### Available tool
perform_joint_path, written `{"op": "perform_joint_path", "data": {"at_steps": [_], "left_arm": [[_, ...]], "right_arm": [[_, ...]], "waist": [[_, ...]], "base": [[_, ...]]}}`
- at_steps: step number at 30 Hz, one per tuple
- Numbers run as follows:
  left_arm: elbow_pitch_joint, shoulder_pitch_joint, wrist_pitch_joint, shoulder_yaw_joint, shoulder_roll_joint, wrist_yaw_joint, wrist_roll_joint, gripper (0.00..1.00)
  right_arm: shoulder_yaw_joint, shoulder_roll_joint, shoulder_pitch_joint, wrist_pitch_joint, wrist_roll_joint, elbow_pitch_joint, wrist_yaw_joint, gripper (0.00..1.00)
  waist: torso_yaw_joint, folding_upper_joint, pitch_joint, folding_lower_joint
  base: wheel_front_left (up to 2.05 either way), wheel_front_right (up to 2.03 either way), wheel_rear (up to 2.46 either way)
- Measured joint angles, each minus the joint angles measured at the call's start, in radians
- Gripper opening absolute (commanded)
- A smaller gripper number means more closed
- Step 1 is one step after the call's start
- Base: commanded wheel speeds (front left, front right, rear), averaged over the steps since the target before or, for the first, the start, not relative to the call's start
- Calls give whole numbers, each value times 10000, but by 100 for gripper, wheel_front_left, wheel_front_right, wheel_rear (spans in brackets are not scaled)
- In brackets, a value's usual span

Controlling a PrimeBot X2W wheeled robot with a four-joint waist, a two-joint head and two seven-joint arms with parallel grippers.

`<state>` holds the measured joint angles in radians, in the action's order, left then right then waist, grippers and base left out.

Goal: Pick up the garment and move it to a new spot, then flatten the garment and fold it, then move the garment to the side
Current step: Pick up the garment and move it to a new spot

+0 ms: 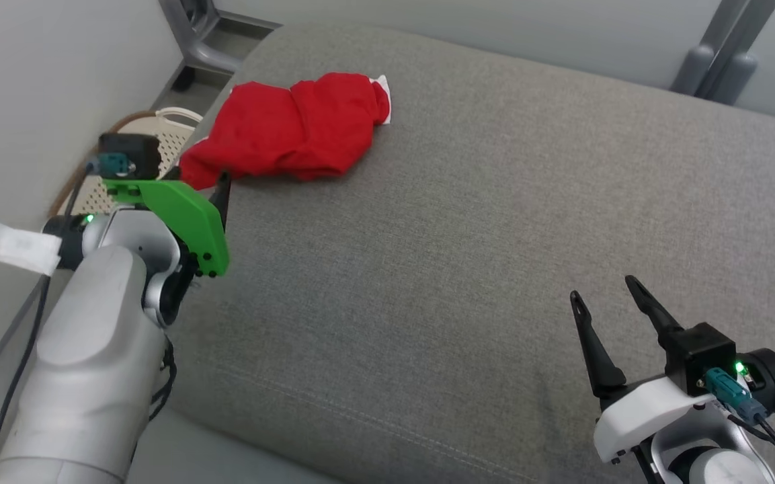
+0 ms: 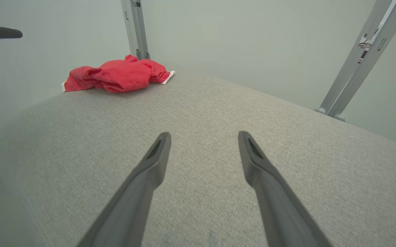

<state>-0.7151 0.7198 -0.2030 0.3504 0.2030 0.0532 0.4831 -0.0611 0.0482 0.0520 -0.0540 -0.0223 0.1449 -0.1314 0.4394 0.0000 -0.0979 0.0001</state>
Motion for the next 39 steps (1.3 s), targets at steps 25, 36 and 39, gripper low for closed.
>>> {"op": "perform_joint_path", "data": {"at_steps": [25, 36, 39], "left_arm": [[-3937, 3491, -399, 364, 351, 374, -67, 100], [-4489, 3906, 848, 399, 359, -19, -190, 0], [-4531, 3945, 1158, 364, 293, -2, -82, 0]], "right_arm": [[-33, 4, 50, -989, -930, 2165, 0, 100], [-165, 6, -74, -734, -644, 1726, 0, 100], [-291, 6, -206, -594, -451, 1455, 0, 100]], "waist": [[-1821, 0, -3634, 1], [-2174, 0, -3593, 1], [-2180, 0, -3335, 1]], "base": [[0, 0, 0], [0, 0, 0], [0, 0, 0]]}}
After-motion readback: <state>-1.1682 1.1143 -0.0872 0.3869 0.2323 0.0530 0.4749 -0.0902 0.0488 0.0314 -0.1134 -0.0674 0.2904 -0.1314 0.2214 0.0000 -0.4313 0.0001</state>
